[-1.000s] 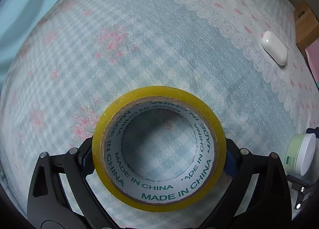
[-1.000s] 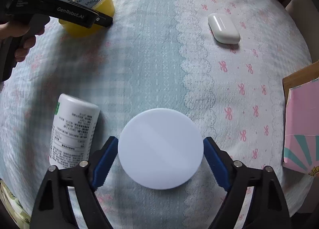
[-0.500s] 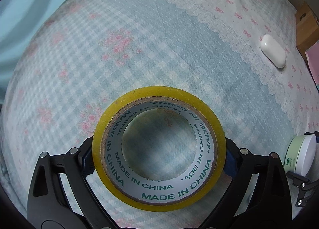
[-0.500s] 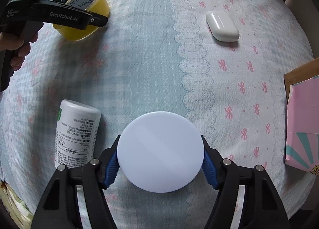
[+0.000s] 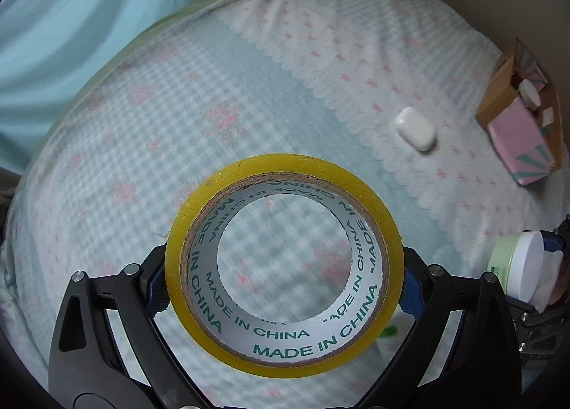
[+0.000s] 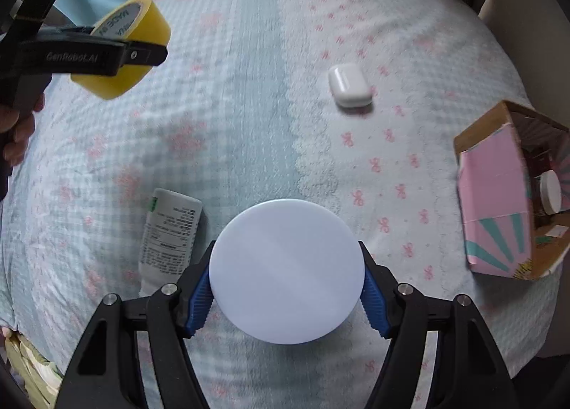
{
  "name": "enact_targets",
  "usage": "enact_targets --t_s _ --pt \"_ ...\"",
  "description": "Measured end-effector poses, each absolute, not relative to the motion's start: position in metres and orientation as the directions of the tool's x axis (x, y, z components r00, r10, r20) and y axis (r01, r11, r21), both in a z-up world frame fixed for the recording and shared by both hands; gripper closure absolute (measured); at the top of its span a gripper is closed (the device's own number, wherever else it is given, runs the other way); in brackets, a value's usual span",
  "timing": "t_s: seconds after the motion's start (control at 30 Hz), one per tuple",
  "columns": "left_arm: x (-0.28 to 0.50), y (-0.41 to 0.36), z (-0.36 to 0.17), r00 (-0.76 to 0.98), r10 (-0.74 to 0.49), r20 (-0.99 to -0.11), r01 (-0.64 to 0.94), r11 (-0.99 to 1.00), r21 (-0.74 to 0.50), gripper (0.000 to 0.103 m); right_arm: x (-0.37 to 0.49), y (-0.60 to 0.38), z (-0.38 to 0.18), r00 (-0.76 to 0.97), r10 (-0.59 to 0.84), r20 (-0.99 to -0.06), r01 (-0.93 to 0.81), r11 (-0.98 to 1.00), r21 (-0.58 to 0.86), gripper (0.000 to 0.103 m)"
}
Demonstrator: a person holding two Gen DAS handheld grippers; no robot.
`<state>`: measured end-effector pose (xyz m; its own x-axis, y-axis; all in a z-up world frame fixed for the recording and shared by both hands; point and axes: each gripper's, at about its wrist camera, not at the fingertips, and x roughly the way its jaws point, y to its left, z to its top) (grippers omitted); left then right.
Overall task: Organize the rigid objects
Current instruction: 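Carry the tape roll and white jar into the pink box and open both tools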
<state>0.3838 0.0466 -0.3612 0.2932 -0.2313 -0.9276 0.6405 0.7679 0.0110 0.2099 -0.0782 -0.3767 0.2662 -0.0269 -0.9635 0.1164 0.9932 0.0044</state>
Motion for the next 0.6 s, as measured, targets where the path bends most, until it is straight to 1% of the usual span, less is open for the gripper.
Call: enact_targets --t_s 0.2,0.33,0.53,0.6 --pt "0.336 0.051 -0.304 0.306 -0.258 -0.916 0.634 0.773 -0.006 0.007 0.177 -0.075 -0.320 0.310 0.005 -0.951 0.131 0.990 0.048 0.037" --pt "0.300 0.054 -0.265 0.300 -0.290 -0.909 0.629 0.776 -0.040 0.007 0.161 -0.074 -0.286 0.316 0.023 -0.949 0.142 0.987 0.072 0.037" --pt "0.248 0.040 -0.221 0.353 -0.296 -0.888 0.632 0.775 -0.007 0.007 0.139 -0.098 -0.245 0.339 0.052 -0.939 0.170 0.979 0.116 0.037" --pt "0.235 0.031 -0.210 0.356 -0.305 -0.883 0.623 0.782 -0.018 0.007 0.132 -0.113 -0.235 0.346 0.051 -0.937 0.184 0.975 0.121 0.037"
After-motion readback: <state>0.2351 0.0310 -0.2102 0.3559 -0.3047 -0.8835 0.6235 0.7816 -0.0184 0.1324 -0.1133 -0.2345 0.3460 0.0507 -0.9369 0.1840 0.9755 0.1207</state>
